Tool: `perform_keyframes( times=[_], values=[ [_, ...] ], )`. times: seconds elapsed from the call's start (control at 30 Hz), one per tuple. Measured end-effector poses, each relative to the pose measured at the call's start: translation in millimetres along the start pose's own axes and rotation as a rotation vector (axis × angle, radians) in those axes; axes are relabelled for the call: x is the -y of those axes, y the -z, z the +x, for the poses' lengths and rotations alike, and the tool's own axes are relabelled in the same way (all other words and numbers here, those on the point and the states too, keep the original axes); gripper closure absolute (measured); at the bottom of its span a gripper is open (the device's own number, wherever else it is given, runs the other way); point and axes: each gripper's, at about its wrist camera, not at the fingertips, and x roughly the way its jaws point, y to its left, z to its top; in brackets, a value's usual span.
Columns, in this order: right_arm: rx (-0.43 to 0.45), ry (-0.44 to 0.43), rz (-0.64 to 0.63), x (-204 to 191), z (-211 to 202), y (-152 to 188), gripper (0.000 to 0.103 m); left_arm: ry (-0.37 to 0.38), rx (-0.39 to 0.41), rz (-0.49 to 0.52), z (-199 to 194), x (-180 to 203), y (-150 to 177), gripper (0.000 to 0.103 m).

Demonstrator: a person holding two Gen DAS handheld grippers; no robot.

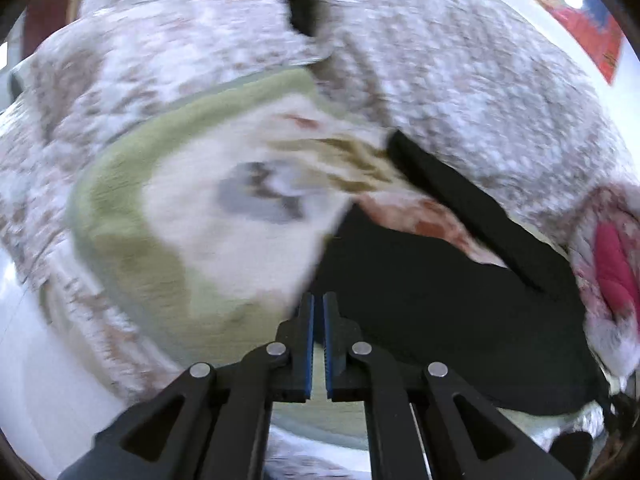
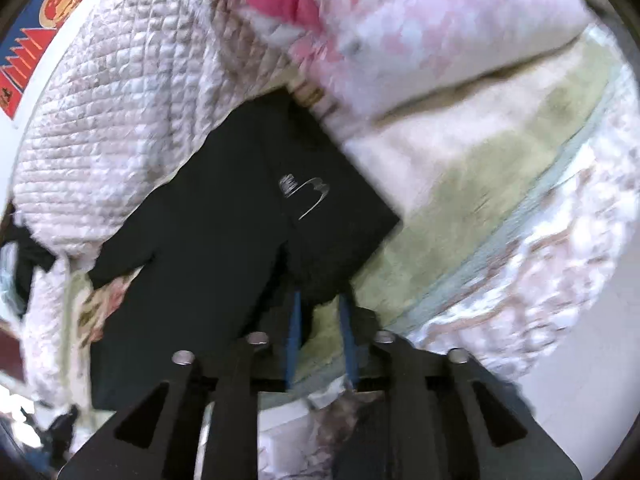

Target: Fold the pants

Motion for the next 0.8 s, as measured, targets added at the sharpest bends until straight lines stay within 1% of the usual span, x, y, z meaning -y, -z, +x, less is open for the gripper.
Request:
perform_keyframes(
  times=[0.03, 0.13, 0.2, 0.3, 0.33, 0.37, 0.43, 0.5, 0.57, 0.6, 0.63, 0.67, 0.73, 0.8],
  values=[
    [0.014, 0.014, 0.005, 0.1, -3.3, -1.1, 0.074, 0.023, -0.007, 0.027, 3.7, 11.6, -0.1, 0.097],
    [0.082, 0.108, 0.0, -1.0, -15.1, -5.6, 0.074, 0.091, -0.046, 0.101, 19.3, 48.5, 0.1, 0.097],
    [0.112, 0.125, -0.013, -1.4, -19.4, -8.3, 0.074, 0.136, -0.067, 0.149, 25.9, 73.8, 3.2, 0.097],
    [0.091, 0.066, -0.111, -20.0, -11.6, -10.9, 0.074, 0.184, -0.085, 0.234, 32.7, 108.1, 9.4, 0.094],
    [0.077, 0.036, -0.16, -30.0, -6.6, -9.6, 0.074, 0.196, -0.091, 0.256, 35.3, 117.6, 10.9, 0.091],
    [0.071, 0.021, -0.194, -37.1, -3.0, -8.8, 0.074, 0.21, -0.098, 0.279, 37.8, 126.1, 13.2, 0.087],
    [0.061, -0.004, -0.269, -53.0, 10.1, -5.1, 0.074, 0.217, -0.117, 0.31, 43.3, 137.1, 18.0, 0.082],
    [0.021, 0.013, -0.288, -56.1, 26.6, -1.7, 0.074, 0.222, -0.149, 0.324, 50.8, 141.2, 23.8, 0.081],
    [-0.05, 0.075, -0.284, -47.9, 49.9, -1.0, 0.074, 0.196, -0.178, 0.332, 60.4, 141.2, 30.4, 0.081],
    [-0.07, 0.062, -0.251, -40.1, 54.9, -1.1, 0.075, 0.184, -0.195, 0.328, 63.5, 137.1, 33.9, 0.081],
    [-0.072, 0.03, -0.206, -32.4, 53.9, -3.5, 0.075, 0.187, -0.2, 0.32, 64.6, 133.5, 35.8, 0.081],
    [-0.064, 0.033, -0.205, -32.4, 50.7, -4.1, 0.075, 0.195, -0.191, 0.317, 61.9, 131.3, 36.0, 0.081],
    [-0.046, 0.075, -0.219, -34.2, 42.9, -5.1, 0.075, 0.182, -0.19, 0.317, 58.4, 129.0, 35.0, 0.081],
    [-0.02, 0.057, -0.215, -37.1, 30.7, -5.9, 0.074, 0.174, -0.182, 0.307, 55.7, 125.8, 30.6, 0.081]
  ],
)
